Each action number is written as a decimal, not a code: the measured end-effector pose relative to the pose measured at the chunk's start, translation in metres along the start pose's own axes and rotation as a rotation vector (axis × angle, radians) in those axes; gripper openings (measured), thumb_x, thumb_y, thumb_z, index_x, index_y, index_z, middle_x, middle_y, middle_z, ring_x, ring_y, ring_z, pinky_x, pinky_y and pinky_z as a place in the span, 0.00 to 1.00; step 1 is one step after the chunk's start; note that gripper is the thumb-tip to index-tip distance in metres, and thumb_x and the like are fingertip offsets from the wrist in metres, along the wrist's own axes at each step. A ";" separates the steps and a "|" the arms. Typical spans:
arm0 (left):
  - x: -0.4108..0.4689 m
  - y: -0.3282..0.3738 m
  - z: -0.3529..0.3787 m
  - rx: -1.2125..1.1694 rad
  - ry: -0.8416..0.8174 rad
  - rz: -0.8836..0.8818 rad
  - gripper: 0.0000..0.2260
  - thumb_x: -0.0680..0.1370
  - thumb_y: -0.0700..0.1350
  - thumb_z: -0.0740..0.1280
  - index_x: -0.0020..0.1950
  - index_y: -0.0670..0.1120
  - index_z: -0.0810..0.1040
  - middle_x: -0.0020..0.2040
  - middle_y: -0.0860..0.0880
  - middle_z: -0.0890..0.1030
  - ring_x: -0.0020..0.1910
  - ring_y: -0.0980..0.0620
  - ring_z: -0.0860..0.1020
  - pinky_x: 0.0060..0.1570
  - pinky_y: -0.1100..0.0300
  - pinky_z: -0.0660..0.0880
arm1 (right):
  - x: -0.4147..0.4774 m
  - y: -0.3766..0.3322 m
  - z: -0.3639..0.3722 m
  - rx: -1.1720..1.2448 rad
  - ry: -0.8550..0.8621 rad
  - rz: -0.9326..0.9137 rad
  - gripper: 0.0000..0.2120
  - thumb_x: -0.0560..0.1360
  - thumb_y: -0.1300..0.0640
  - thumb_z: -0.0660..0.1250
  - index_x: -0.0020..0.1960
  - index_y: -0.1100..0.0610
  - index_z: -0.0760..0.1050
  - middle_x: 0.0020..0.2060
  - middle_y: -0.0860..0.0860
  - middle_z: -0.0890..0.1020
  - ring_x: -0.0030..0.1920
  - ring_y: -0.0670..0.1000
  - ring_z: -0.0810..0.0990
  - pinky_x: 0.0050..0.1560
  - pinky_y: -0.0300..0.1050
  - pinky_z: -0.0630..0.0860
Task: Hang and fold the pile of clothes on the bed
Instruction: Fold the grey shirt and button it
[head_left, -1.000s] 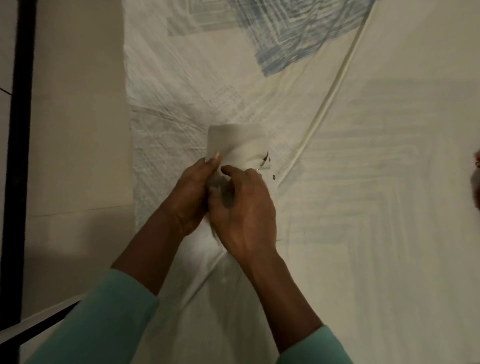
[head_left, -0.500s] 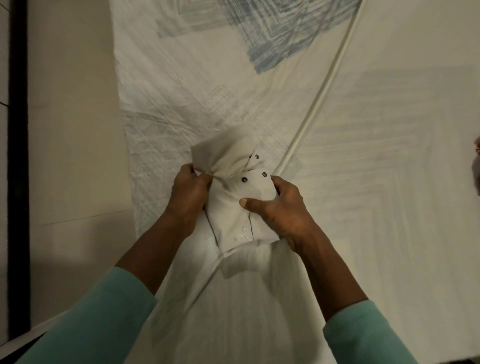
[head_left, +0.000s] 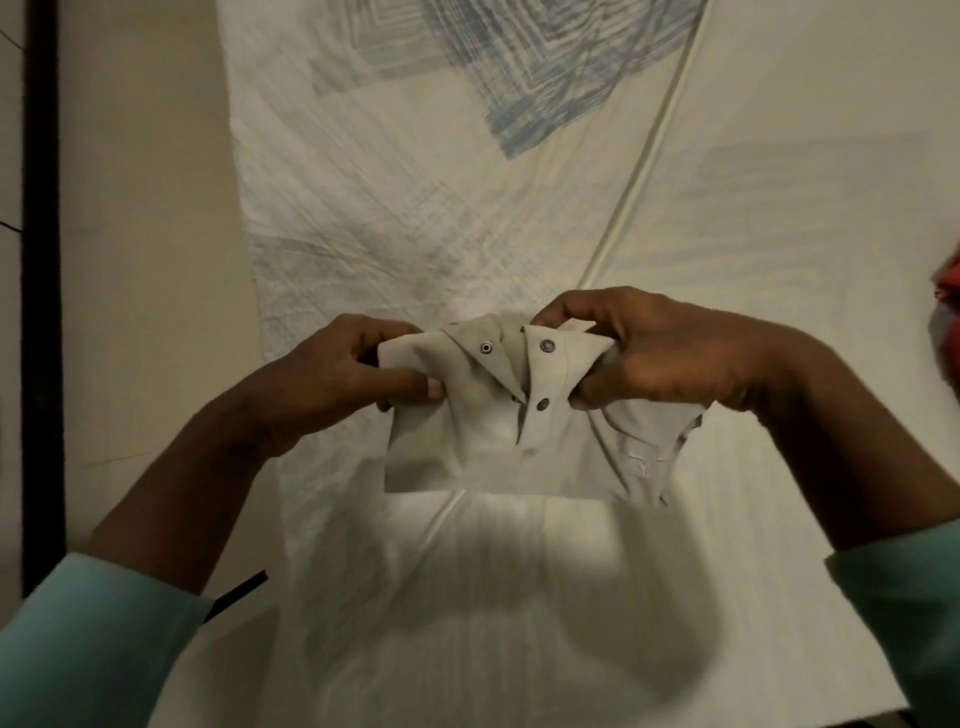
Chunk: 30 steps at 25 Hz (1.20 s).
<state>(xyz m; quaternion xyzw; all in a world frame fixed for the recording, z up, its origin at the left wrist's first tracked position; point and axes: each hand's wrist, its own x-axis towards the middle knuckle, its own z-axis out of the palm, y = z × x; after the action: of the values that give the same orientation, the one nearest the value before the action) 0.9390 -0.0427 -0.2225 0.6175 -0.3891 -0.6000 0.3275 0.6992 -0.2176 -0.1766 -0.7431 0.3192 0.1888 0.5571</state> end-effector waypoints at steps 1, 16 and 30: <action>-0.003 -0.003 0.004 -0.041 -0.009 -0.029 0.14 0.73 0.47 0.76 0.56 0.44 0.86 0.49 0.41 0.86 0.44 0.48 0.81 0.40 0.60 0.77 | 0.001 0.001 -0.008 0.005 -0.073 0.068 0.20 0.72 0.64 0.76 0.59 0.47 0.81 0.51 0.45 0.87 0.52 0.47 0.86 0.53 0.48 0.83; 0.014 -0.034 0.123 0.402 0.707 -0.125 0.02 0.77 0.49 0.75 0.49 0.53 0.84 0.36 0.61 0.80 0.35 0.65 0.80 0.37 0.77 0.71 | 0.031 0.035 0.151 0.099 0.919 0.295 0.08 0.74 0.48 0.75 0.47 0.51 0.79 0.39 0.45 0.83 0.43 0.48 0.82 0.49 0.51 0.80; 0.034 -0.037 0.141 0.635 0.704 -0.169 0.09 0.78 0.56 0.74 0.56 0.58 0.82 0.46 0.57 0.81 0.46 0.56 0.80 0.46 0.54 0.77 | 0.033 0.058 0.148 0.697 0.861 0.361 0.04 0.76 0.56 0.76 0.42 0.51 0.87 0.36 0.44 0.87 0.40 0.44 0.86 0.47 0.42 0.82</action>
<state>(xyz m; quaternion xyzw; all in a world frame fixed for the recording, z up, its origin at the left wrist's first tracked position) 0.8014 -0.0461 -0.2801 0.8821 -0.3669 -0.2305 0.1848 0.6940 -0.0958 -0.2843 -0.4595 0.6818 -0.1545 0.5478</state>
